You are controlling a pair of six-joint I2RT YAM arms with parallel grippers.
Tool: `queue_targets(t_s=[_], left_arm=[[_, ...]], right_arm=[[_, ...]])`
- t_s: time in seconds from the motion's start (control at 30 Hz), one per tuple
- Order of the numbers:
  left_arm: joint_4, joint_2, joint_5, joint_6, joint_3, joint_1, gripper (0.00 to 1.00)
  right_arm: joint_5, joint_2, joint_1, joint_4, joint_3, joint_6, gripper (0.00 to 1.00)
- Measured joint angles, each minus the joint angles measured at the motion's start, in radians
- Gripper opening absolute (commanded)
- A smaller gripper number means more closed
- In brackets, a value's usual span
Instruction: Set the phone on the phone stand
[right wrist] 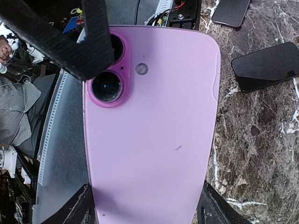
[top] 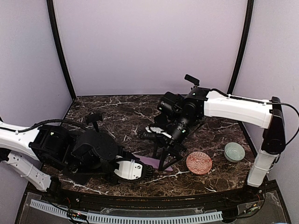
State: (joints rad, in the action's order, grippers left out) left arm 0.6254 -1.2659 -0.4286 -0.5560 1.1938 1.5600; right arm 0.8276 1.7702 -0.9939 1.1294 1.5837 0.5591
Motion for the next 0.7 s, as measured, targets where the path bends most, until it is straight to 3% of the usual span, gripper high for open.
queue_targets(t_s=[0.27,0.5,0.6,0.7], left_arm=[[-0.003,0.0,-0.052,-0.037,-0.012,0.009,0.04],[-0.028,0.0,-0.099,-0.076,-0.024,0.012,0.0],[-0.033,0.0,-0.118,-0.072,-0.023,0.012,0.0],[-0.024,0.0,-0.13,-0.041,-0.022,0.008,0.0]], right_arm=[[0.019,0.001,0.002,0.008,0.007,-0.013,0.36],[-0.006,-0.002,0.008,0.021,0.029,-0.013,0.77],[-0.039,-0.02,0.017,0.019,0.037,-0.011,0.88],[-0.069,-0.074,0.038,0.018,0.05,-0.003,0.92]])
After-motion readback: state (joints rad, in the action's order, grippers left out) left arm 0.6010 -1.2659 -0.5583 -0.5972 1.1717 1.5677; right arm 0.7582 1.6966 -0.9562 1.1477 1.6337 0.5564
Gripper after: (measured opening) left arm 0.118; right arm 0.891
